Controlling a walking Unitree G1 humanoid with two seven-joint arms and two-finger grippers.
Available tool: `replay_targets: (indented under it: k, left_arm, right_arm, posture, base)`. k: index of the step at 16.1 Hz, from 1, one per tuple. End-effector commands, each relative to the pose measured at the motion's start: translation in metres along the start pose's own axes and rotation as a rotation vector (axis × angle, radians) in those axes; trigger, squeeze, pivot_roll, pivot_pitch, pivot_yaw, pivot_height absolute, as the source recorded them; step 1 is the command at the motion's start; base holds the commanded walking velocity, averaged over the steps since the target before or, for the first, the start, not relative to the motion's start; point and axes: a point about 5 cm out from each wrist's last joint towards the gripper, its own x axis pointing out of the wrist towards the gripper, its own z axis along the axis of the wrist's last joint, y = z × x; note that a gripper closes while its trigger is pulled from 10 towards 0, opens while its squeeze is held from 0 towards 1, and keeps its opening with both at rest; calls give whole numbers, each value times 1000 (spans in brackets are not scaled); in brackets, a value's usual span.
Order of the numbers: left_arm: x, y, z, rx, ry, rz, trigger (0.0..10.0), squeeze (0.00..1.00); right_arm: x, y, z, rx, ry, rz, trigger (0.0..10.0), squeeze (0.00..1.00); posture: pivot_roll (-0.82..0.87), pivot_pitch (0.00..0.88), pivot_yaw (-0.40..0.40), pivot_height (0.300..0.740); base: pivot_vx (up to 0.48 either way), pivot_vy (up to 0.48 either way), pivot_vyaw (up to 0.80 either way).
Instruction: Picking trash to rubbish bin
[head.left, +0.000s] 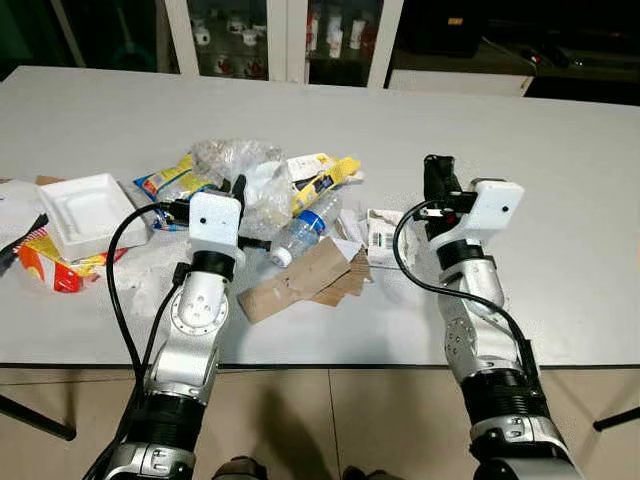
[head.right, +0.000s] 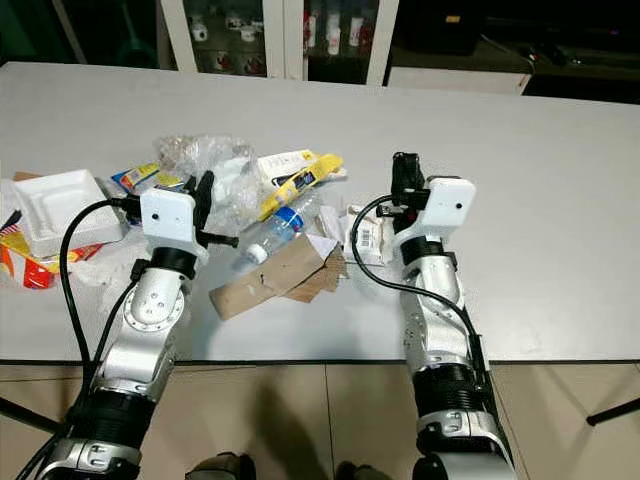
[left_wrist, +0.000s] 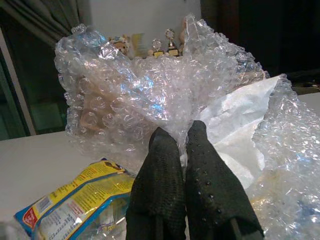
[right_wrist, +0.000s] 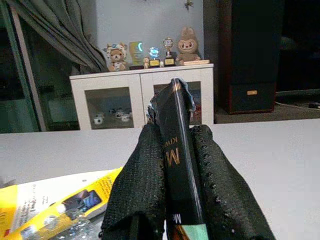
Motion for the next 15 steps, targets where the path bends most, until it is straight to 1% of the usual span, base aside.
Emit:
replay_targets:
  k: [1, 7, 13, 15]
  left_arm:
    - [-2, -1, -3, -5, 9, 9, 10000, 0]
    - [-10, -11, -10, -16, 33, -3, 10000, 0]
    - [-11, -11, -10, -15, 31, -1, 10000, 0]
    - [-11, -10, -10, -13, 29, 0, 10000, 0]
  right_arm:
    - [-6, -2, -8, -9, 27, -7, 10000, 0]
    - [-12, -5, -18, -12, 74, -23, 10000, 0]
    - [-15, -6, -21, -16, 87, -25, 10000, 0]
    - [-16, -6, -21, -17, 89, -26, 10000, 0]
  posture:
    - [32, 21, -66, 740]
    - [38, 11, -72, 740]
    - [36, 14, -71, 740]
    - [37, 19, -71, 740]
  base:
    - [0, 0, 0]
    - [0, 0, 0]
    - [0, 0, 0]
    - [-255, 0, 0]
